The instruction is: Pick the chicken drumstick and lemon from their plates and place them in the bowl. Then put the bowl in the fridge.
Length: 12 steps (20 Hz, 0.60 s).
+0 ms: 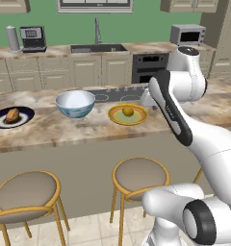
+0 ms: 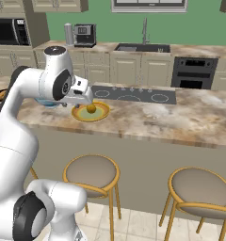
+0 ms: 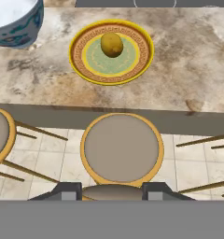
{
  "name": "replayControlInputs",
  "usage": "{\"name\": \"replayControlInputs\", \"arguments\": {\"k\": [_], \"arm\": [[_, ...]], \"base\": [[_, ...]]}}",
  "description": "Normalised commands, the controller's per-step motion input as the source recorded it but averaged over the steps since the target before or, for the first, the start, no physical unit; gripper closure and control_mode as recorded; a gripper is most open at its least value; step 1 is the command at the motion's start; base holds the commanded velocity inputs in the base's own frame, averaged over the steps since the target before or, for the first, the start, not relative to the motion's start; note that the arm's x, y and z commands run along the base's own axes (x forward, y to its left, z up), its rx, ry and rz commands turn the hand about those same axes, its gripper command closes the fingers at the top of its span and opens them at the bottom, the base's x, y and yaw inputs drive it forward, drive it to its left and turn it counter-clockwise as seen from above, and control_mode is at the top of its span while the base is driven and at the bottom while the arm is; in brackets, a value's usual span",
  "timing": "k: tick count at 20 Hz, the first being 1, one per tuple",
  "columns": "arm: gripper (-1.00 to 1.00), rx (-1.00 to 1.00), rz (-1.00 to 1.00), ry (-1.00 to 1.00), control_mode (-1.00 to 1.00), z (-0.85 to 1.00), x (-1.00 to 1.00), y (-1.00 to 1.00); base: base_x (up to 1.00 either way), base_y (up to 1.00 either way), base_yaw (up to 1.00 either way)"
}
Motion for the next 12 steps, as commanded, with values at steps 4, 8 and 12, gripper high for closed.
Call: {"name": "replayControlInputs", "arguments": {"k": [4, 8, 12], "arm": [[-1.0, 0.0, 0.0, 0.0, -1.0, 0.0, 0.0, 0.0], [-1.0, -0.02, 0.0, 0.0, -1.0, -0.06, -0.02, 0.0], [-1.0, -0.04, 0.0, 0.0, -1.0, -0.16, 0.36, 0.08]], "base": [[0.0, 0.0, 0.0], [0.0, 0.0, 0.0], [0.0, 0.0, 0.0]]}}
